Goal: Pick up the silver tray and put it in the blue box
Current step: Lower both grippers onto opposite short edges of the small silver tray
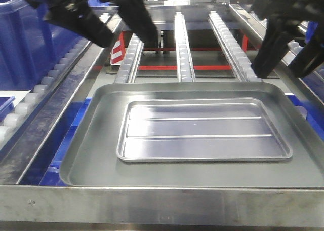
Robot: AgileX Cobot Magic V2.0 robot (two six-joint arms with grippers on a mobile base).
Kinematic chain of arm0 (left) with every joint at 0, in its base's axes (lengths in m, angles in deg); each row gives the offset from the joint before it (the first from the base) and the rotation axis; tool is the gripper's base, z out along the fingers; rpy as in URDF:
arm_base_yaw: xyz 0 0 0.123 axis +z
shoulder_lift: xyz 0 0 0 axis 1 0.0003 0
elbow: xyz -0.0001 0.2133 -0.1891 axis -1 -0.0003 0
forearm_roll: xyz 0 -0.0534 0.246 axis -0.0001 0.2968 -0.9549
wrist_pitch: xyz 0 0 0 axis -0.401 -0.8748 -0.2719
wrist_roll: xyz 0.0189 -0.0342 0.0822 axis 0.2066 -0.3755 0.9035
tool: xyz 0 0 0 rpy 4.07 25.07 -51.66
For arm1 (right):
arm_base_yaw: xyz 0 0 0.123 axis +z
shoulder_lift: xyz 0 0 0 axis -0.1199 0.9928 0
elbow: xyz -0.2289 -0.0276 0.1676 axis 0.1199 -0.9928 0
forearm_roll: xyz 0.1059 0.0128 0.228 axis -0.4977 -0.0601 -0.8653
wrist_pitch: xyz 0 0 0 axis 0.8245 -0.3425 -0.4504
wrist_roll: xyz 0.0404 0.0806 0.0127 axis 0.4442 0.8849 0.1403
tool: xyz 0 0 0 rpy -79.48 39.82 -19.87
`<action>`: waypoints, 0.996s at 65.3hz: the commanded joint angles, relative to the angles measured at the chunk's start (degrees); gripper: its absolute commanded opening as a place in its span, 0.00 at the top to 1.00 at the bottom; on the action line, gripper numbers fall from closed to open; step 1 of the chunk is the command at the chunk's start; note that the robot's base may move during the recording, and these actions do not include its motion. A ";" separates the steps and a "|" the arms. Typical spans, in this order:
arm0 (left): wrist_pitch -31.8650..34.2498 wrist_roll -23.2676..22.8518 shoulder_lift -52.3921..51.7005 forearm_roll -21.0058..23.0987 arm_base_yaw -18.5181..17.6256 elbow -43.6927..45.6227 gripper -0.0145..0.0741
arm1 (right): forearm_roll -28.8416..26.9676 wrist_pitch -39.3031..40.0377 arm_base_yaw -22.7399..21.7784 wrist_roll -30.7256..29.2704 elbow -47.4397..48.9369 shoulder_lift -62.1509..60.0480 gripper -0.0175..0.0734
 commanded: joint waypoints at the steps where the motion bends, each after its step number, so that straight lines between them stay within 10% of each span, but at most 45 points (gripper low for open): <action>1: -2.23 -5.47 1.15 -3.16 -0.45 5.77 0.44 | -0.23 1.22 -1.72 0.78 3.59 1.06 0.28; 18: -18.10 -30.62 11.00 -17.61 -0.45 15.43 0.45 | 2.04 0.35 -3.49 1.77 6.70 6.14 0.28; 65: -16.63 -34.45 23.34 -18.94 -1.52 19.97 0.45 | 6.19 3.70 -3.49 6.60 7.50 16.26 0.28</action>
